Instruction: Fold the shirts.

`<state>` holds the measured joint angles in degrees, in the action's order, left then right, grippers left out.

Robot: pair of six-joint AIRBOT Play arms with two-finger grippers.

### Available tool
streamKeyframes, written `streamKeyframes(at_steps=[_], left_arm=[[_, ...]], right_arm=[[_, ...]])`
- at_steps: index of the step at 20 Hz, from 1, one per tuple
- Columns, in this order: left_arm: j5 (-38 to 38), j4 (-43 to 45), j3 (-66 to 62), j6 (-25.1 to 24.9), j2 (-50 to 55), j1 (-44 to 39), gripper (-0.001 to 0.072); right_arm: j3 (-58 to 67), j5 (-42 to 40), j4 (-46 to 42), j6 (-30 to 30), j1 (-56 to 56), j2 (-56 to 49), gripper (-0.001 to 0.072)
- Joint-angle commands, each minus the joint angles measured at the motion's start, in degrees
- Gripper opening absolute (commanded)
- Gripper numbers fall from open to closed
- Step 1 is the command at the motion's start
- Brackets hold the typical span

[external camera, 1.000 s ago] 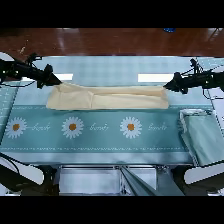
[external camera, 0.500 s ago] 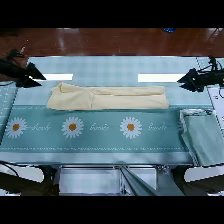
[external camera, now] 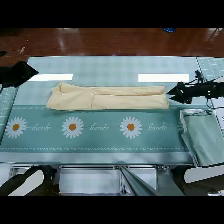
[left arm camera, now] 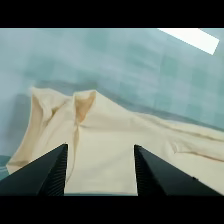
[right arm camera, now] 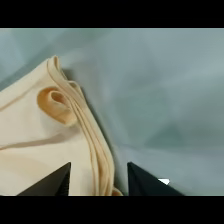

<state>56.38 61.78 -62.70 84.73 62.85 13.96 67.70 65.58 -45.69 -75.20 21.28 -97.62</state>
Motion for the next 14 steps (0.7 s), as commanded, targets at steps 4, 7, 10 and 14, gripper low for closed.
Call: streamKeyframes(at_steps=[4, 7, 10, 14], left_arm=[[-6.12, -0.24, 5.62, -0.24, -0.81, -13.25, 0.0505], [-8.0, -3.67, 5.62, -0.35, 2.01, -18.32, 0.0022], [-8.66, -7.85, 5.03, -0.26, 5.55, -24.04, 0.0019], [-8.59, -7.85, -1.88, -0.22, 15.76, -35.36, 0.0018]], right_arm=[[-0.7, -1.07, 3.72, 1.9, -7.32, -2.49, 0.0225], [0.33, 3.23, 3.72, 3.15, -7.8, 0.31, 0.0026], [0.28, 7.13, -2.67, 2.91, -7.04, 10.64, 0.0026], [-3.08, 8.44, -6.23, 1.05, -7.1, 30.47, 0.0026]])
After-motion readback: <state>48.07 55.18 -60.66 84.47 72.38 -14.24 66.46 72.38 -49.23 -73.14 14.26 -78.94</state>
